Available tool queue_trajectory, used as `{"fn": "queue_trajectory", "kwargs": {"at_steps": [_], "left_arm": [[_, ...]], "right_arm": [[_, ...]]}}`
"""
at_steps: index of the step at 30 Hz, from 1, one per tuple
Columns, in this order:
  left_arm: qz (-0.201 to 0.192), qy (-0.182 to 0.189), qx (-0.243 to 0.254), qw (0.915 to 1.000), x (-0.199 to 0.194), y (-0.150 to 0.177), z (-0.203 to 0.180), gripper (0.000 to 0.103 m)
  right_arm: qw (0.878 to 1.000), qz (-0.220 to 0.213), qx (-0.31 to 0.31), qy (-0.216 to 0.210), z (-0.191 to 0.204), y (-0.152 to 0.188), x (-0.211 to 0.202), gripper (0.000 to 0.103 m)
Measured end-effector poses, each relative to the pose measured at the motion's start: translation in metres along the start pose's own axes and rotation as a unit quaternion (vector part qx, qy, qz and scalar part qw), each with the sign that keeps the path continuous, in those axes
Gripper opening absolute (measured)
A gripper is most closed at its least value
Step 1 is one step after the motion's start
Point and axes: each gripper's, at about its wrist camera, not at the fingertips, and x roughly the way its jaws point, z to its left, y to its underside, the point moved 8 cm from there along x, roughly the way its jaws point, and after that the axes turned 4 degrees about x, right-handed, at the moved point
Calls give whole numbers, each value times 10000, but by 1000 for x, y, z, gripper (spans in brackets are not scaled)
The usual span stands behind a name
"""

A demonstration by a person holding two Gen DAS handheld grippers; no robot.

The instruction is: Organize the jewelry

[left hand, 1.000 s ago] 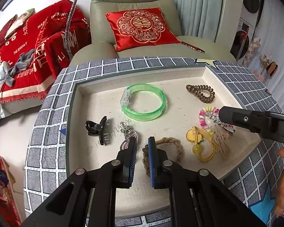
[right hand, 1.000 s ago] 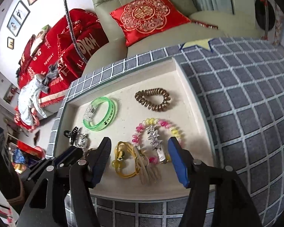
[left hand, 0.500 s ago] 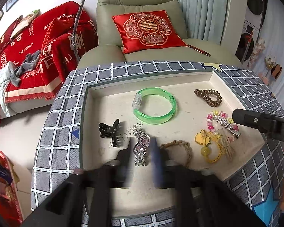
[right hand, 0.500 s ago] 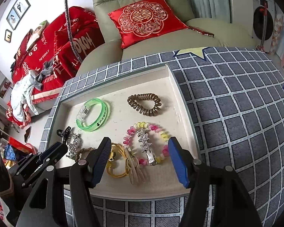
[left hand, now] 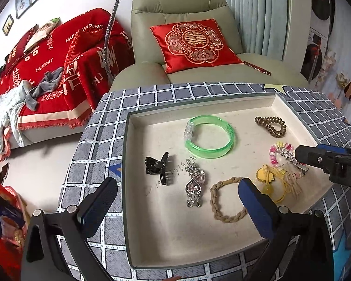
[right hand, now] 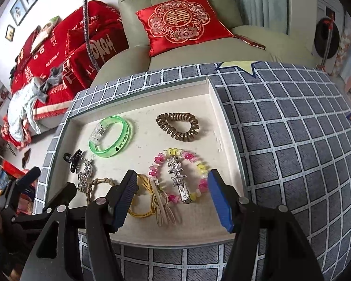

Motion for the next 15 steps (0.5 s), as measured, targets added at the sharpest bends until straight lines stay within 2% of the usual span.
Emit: {"fn": "queue_trajectory", "kwargs": {"at_steps": [5,13,15], "left_arm": [[15,58,-53,10000,-3,2,2,103],[41,-8,-40,10000,-8,7,5,103],[39,-28,-20,10000,-10,8,5,103]], "right_arm": [[9989,-21,-299,350,2,1,1,76],[9981,-48,-486,382,9,3,-3,88],[9986,-63,-450,282,10,4,-4,102]]}}
